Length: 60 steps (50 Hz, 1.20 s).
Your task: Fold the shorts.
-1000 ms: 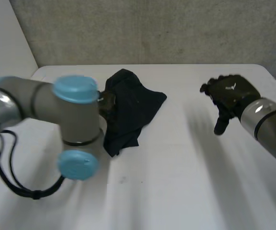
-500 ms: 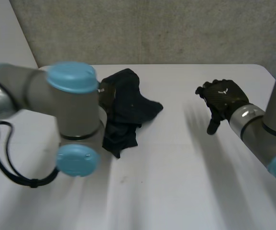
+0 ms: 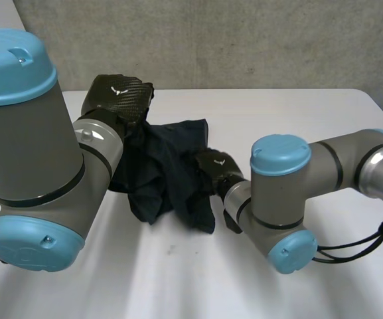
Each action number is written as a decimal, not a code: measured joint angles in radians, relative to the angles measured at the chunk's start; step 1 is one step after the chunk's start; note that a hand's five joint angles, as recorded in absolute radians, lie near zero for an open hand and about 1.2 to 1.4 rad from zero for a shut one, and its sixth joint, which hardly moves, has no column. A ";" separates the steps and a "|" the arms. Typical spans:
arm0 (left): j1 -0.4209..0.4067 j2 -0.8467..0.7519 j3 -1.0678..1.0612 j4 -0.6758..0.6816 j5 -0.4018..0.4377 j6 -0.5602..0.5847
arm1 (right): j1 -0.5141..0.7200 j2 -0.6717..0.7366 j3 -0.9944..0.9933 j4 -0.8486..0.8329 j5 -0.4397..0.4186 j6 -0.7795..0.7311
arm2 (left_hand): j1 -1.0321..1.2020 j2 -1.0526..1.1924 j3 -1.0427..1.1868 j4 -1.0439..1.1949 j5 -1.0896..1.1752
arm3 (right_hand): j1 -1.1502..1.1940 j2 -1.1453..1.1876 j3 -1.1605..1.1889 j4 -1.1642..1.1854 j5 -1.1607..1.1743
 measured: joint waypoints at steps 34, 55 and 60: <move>0.015 0.007 -0.032 0.006 0.000 0.000 | 0.009 -0.134 0.251 -0.009 -0.011 0.301 | 0.001 0.003 0.000 0.000 0.000 | 0.000 0.000 0.000 0.000 0.000; 0.032 0.116 -0.043 -0.051 0.007 0.017 | -0.047 -0.275 0.156 -0.135 0.185 -0.107 | 0.001 0.003 0.000 0.000 0.000 | 0.778 0.961 0.965 0.953 0.924; 0.055 0.238 -0.020 -0.128 0.017 0.089 | -0.085 -0.488 0.169 -0.079 0.088 -0.525 | 0.001 0.004 0.000 0.000 0.000 | 0.778 0.961 0.966 0.953 0.924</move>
